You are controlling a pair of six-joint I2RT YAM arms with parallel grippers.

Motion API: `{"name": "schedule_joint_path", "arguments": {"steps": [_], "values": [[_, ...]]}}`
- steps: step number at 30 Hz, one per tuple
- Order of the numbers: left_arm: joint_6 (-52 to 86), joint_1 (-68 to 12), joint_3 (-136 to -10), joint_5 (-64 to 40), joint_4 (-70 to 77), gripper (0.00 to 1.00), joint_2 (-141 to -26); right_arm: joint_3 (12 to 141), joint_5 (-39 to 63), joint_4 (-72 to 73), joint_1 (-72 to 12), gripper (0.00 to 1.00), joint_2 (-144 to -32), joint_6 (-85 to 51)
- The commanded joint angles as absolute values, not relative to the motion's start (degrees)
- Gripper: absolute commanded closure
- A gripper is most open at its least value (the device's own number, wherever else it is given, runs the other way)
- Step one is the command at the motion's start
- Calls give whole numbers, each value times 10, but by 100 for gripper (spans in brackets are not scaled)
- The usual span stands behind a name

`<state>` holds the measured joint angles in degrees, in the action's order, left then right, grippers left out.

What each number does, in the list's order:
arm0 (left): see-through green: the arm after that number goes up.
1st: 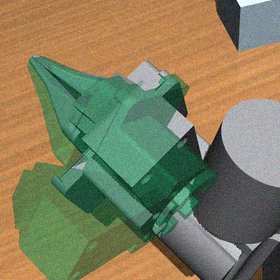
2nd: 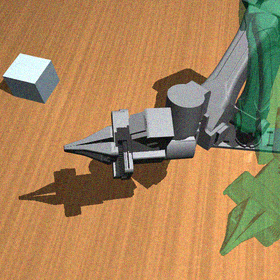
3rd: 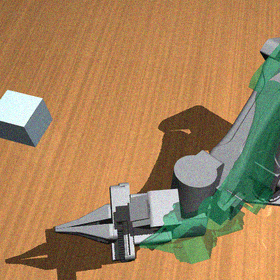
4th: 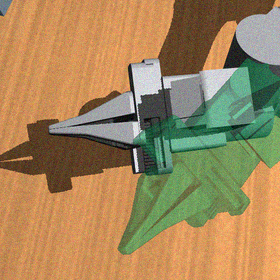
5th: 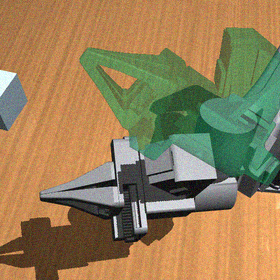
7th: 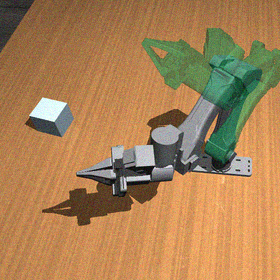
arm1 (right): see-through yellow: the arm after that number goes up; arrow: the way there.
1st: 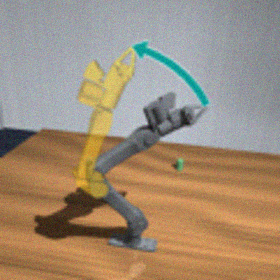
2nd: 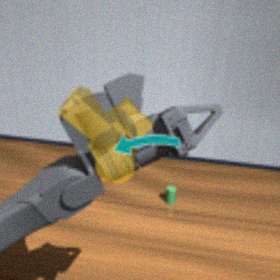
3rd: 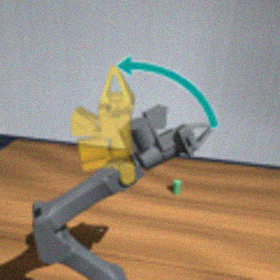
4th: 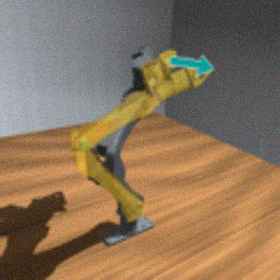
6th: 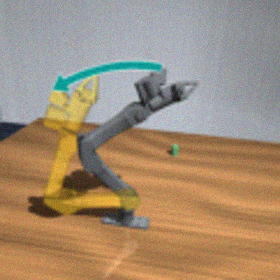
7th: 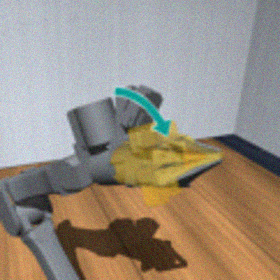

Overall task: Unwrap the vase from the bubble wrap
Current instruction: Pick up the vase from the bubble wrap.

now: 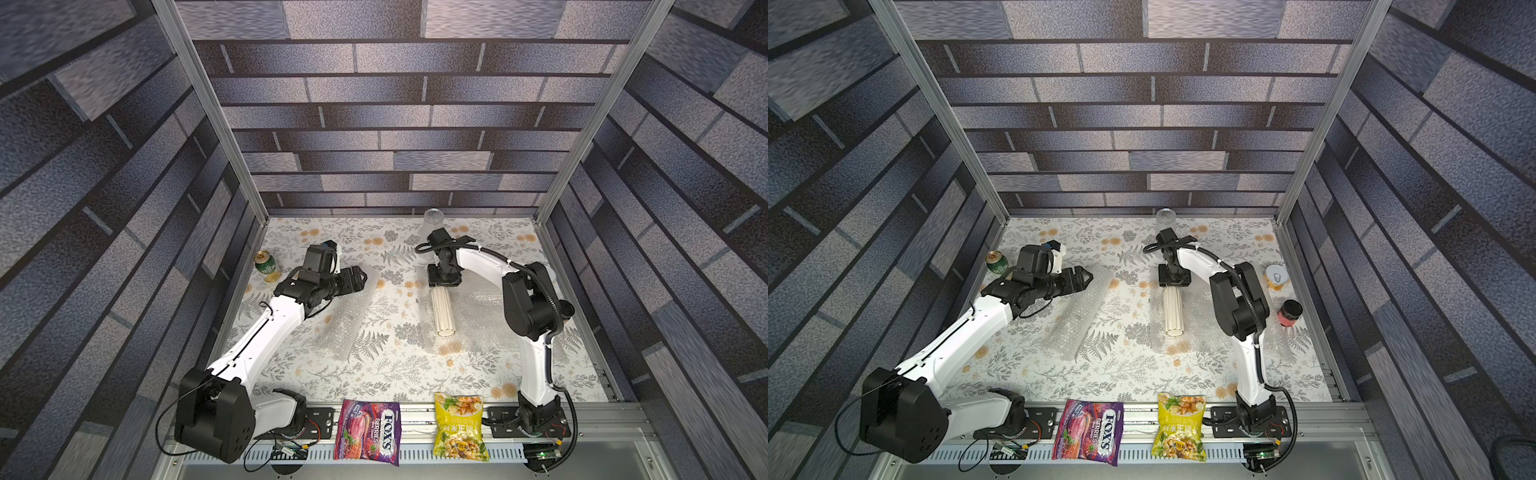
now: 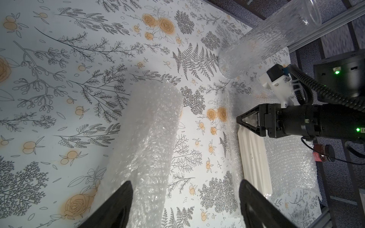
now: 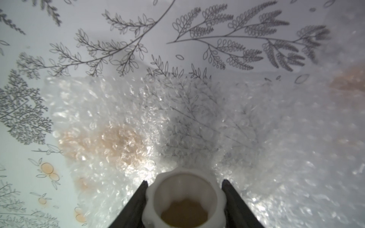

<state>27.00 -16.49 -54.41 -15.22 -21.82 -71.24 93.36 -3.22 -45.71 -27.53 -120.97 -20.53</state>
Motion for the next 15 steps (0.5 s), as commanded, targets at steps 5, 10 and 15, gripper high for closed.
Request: {"name": "schedule_joint_path", "arguments": {"steps": [5, 10, 15], "values": [[252, -162, -541, -161, -215, 15, -717, 930, -38, -435, -279, 76, -1202, -201], [252, -162, -543, -163, -217, 16, -724, 911, -42, -425, -279, 85, -1150, -195], [254, -163, -544, -166, -216, 16, -727, 890, -40, -420, -279, 94, -1105, -195]]}}
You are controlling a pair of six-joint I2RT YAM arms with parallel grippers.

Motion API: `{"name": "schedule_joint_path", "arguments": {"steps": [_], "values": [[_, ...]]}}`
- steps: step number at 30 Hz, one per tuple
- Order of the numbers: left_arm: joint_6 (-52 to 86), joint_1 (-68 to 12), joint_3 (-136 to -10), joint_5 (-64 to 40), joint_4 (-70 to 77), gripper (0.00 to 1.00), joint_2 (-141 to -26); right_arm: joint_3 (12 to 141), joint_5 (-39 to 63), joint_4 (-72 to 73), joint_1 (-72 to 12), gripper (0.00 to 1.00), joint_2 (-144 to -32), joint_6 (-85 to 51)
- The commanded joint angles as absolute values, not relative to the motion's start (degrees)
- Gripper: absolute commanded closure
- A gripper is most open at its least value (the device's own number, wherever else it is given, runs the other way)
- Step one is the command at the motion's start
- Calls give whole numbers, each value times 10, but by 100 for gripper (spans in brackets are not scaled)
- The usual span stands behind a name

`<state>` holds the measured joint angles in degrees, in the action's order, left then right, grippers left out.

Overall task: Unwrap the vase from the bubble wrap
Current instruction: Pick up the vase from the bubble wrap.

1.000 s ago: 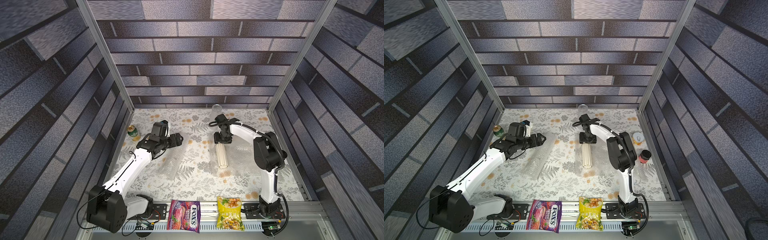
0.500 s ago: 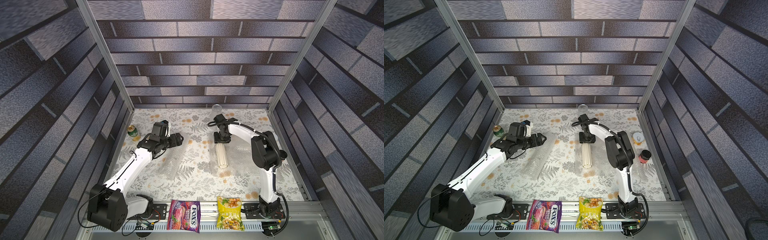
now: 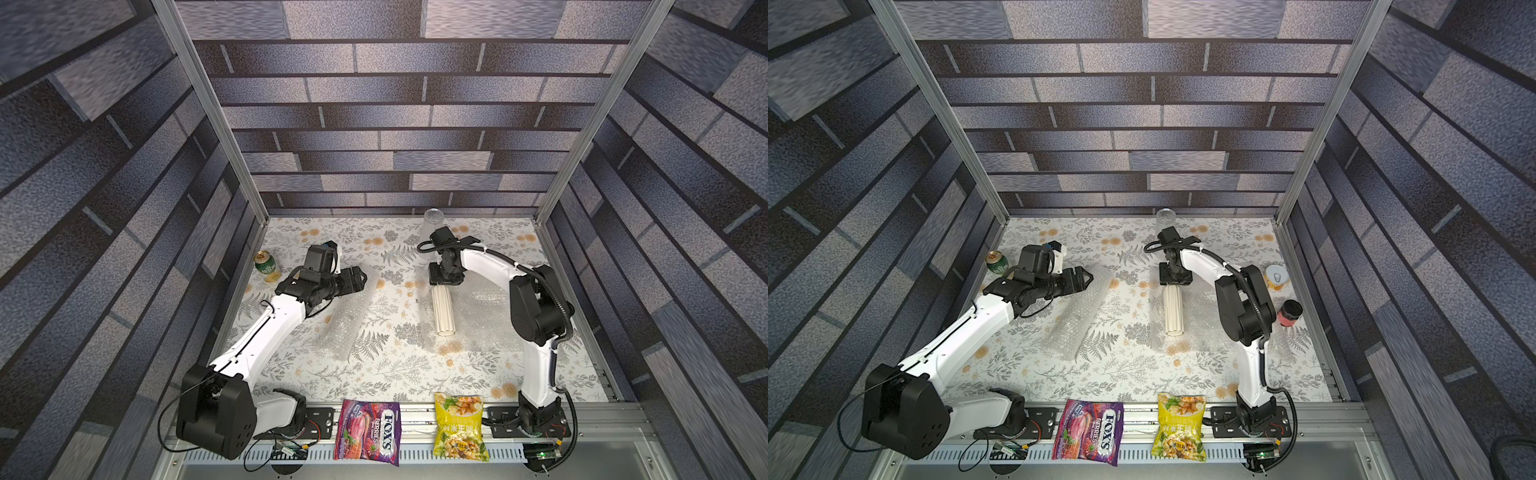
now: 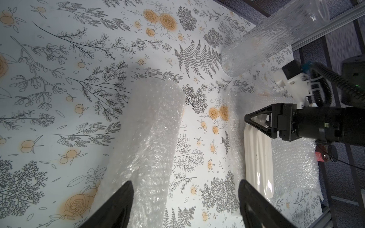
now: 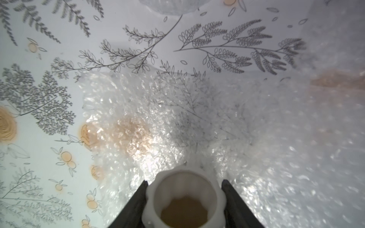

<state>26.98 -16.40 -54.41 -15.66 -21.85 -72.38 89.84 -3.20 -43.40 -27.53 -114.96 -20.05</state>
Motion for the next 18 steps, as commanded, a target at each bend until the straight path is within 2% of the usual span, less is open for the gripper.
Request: {"name": "schedule_joint_path", "arguments": {"steps": [1, 9, 18], "values": [[254, -163, -544, -167, -216, 16, -727, 884, -39, -419, -280, 96, -1096, -195], [253, -167, -546, -170, -219, 16, -733, 822, -35, -392, -283, 100, -1019, -201], [254, -177, -557, -170, -218, 16, -747, 772, -31, -368, -301, 100, -915, -195]]}}
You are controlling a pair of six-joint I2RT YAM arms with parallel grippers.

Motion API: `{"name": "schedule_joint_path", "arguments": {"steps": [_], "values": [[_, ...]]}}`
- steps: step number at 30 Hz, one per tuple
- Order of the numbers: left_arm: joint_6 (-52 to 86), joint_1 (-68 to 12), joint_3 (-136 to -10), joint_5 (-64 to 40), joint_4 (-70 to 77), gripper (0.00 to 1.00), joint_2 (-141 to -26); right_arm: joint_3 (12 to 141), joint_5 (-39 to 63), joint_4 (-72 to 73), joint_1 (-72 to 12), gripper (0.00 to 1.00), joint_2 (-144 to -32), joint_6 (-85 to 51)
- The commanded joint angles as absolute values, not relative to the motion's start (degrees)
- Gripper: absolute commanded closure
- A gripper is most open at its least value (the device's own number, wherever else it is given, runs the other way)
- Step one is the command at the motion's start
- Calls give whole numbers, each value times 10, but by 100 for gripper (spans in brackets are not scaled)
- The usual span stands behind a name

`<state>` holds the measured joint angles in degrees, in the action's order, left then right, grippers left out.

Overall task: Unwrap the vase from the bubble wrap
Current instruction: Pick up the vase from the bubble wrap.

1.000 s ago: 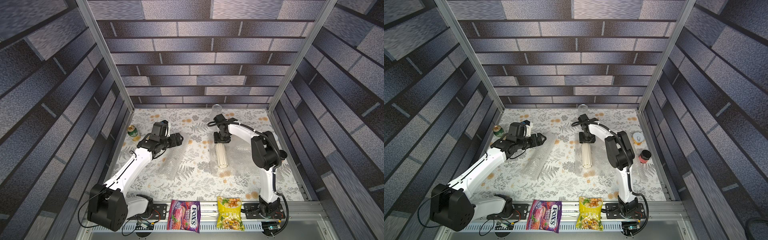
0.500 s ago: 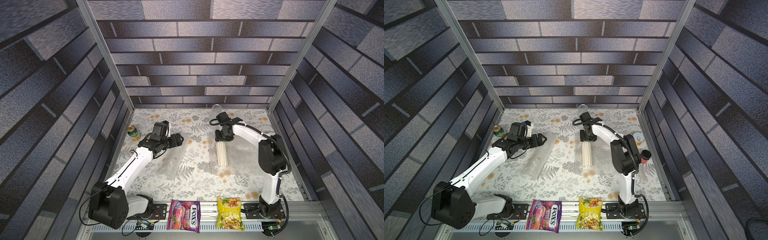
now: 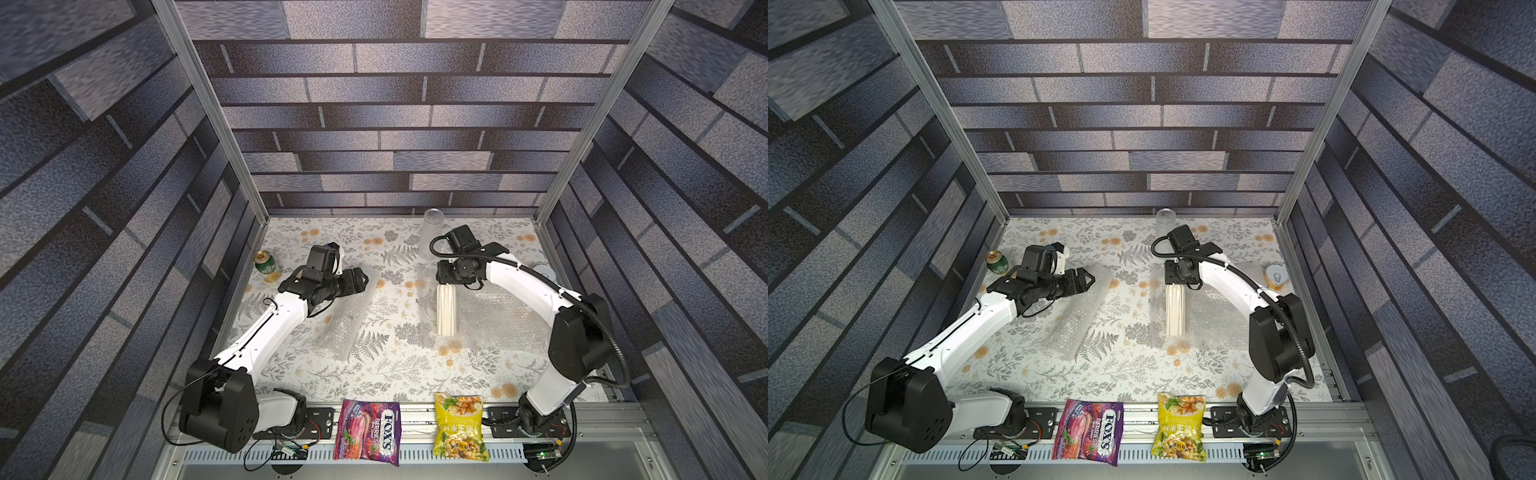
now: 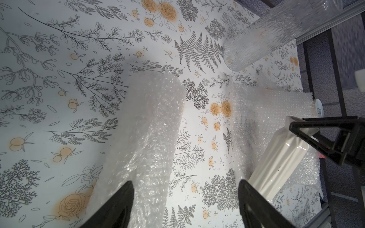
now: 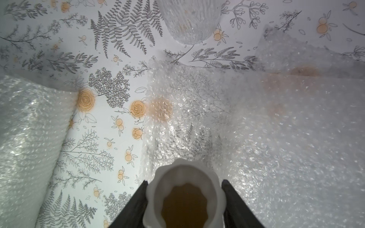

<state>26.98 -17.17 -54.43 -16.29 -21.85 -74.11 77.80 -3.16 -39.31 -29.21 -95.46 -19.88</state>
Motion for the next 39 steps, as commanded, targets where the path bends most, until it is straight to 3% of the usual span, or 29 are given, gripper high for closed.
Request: {"name": "schedule_joint_path", "arguments": {"steps": [1, 11, 24, 33, 39], "values": [[254, -177, -559, -170, -218, 16, -748, 770, -31, -368, -304, 100, -907, -194], [255, -184, -569, -170, -221, 16, -758, 769, -42, -362, -332, 100, -845, -177], [256, -187, -572, -170, -221, 16, -764, 817, -51, -375, -360, 100, -867, -151], [265, -172, -575, -157, -228, 17, -766, 970, -39, -420, -383, 100, -937, -102], [266, -149, -578, -166, -232, 18, -762, 1146, -52, -468, -387, 100, -1056, -41]]}}
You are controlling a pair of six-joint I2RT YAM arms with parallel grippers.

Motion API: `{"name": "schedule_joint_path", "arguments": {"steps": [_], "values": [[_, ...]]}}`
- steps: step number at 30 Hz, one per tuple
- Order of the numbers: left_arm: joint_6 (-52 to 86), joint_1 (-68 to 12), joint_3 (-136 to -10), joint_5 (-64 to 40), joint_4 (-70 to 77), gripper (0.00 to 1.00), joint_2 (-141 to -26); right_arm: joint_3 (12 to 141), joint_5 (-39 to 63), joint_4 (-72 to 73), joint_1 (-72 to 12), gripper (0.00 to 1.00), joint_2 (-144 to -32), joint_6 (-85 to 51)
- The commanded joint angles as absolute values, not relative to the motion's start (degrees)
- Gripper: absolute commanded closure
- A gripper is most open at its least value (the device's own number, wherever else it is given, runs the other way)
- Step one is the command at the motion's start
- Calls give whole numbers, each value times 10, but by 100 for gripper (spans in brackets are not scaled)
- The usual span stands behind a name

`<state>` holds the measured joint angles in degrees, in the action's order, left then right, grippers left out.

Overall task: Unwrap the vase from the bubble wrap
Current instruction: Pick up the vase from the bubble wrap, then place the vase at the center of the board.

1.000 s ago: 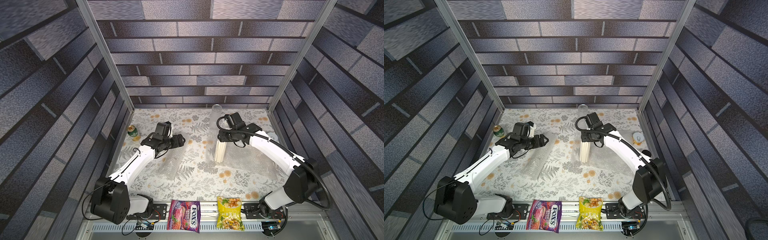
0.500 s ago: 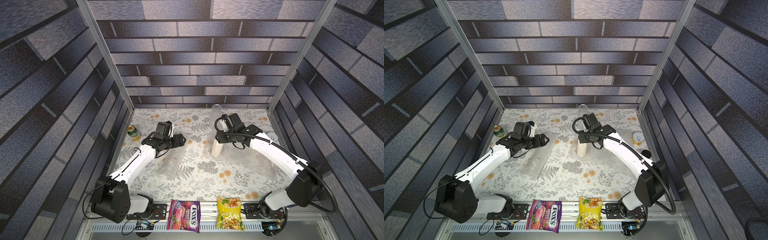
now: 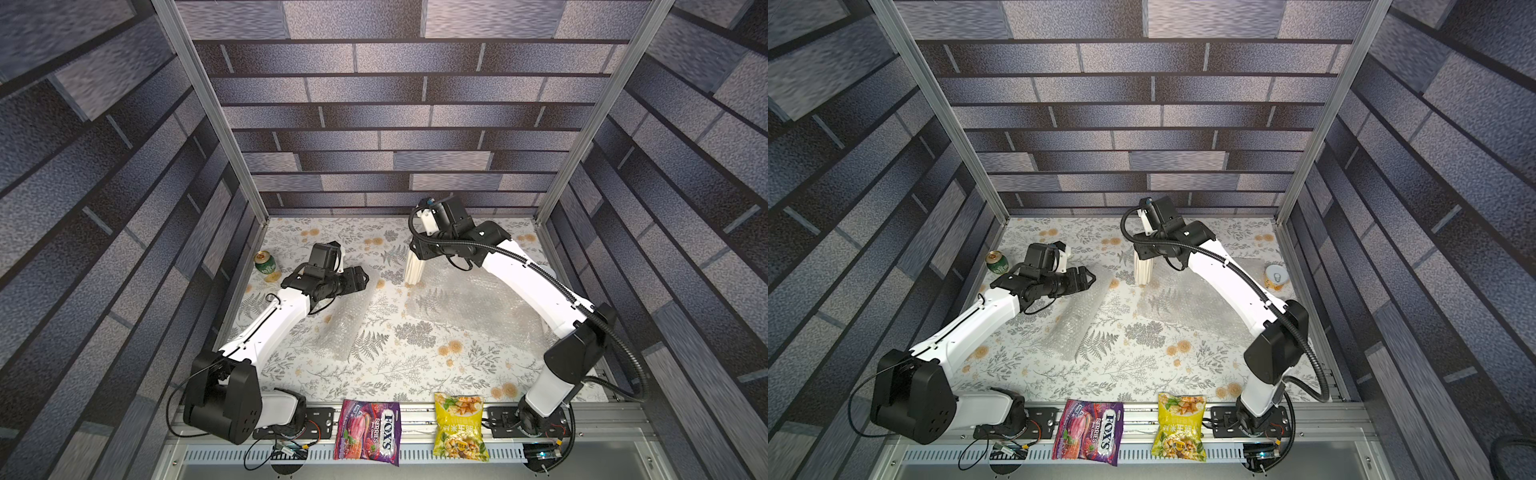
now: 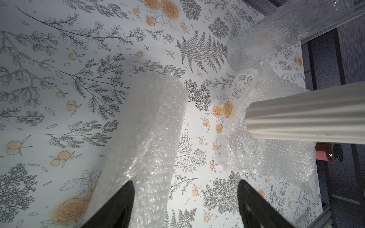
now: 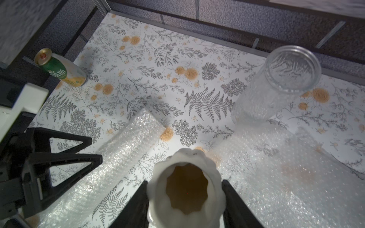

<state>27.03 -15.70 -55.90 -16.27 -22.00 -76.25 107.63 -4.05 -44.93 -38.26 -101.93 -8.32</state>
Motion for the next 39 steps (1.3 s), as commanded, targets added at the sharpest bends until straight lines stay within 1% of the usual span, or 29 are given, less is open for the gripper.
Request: {"name": "schedule_joint_path", "arguments": {"steps": [1, 9, 12, 20, 27, 32, 39], "values": [[265, -147, -579, -167, -234, 18, -760, 1184, -55, -482, -386, 100, -1082, -31], [260, -129, -575, -175, -237, 18, -754, 1493, -74, -584, -386, 100, -1300, 31], [259, -125, -572, -177, -238, 18, -755, 1558, -85, -588, -384, 100, -1352, 39], [254, -120, -577, -178, -244, 18, -759, 1544, -78, -530, -366, 100, -1383, 21], [255, -119, -572, -178, -242, 18, -760, 1525, -39, -518, -348, 100, -1392, -4], [257, -120, -571, -179, -241, 18, -763, 1498, -36, -497, -343, 100, -1387, -9], [256, -119, -571, -178, -244, 18, -762, 1510, -30, -494, -338, 100, -1409, -11]]}}
